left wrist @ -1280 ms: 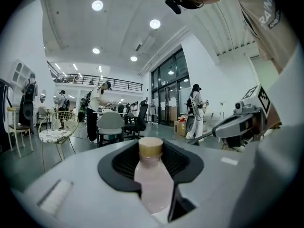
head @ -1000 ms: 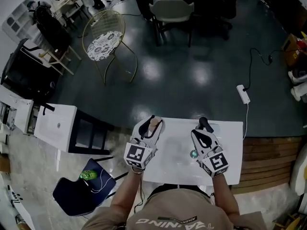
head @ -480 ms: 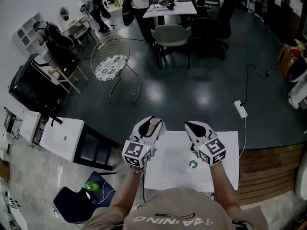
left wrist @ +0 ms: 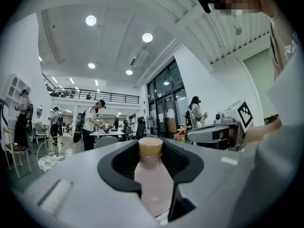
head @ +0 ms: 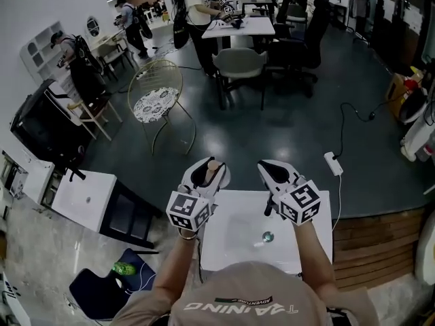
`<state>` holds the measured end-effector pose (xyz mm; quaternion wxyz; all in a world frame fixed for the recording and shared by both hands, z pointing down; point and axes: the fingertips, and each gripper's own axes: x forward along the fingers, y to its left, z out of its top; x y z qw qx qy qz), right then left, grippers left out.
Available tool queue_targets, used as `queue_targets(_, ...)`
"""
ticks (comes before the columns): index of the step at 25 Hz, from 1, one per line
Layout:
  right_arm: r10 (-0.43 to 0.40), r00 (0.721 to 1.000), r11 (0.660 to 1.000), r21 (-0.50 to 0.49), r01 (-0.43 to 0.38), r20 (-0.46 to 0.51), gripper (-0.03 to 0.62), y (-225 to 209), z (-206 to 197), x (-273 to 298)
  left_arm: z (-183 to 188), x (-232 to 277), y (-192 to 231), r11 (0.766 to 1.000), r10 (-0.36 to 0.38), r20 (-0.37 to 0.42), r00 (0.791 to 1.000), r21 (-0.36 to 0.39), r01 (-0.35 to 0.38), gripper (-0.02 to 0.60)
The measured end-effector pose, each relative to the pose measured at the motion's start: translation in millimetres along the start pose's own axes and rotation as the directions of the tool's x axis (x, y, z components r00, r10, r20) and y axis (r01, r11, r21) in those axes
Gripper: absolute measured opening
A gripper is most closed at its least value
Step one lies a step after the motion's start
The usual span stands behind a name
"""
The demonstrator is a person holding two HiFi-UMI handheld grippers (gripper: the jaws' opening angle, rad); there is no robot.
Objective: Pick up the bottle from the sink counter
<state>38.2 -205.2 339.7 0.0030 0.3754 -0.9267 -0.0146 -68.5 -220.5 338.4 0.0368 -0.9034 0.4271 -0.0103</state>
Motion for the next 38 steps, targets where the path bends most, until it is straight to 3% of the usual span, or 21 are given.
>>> queue_targets(5,-0.026,1.000,0.999,0.034,0.026,0.003,0.011,1.0,-3.7,-6.4,-4.7,-12.8,0.5,0.999,0.005,-0.006,1.000,-0.033,-0.005,0.146)
queue_targets(25,-0.012,0.996,0.999,0.041,0.015,-0.086,0.011,12.8,-33.3,-13.0,-26.2,-15.3,-12.2,0.999,-0.030,-0.053,0.998,-0.032,0.028,0.146)
queue_targets(38,0.005,0.994,0.997,0.077,0.004,-0.110,0.011,12.2,-56.6,-15.7,-46.9,-17.6,0.5,0.998,0.002,-0.049,0.999,-0.065,-0.006,0.146)
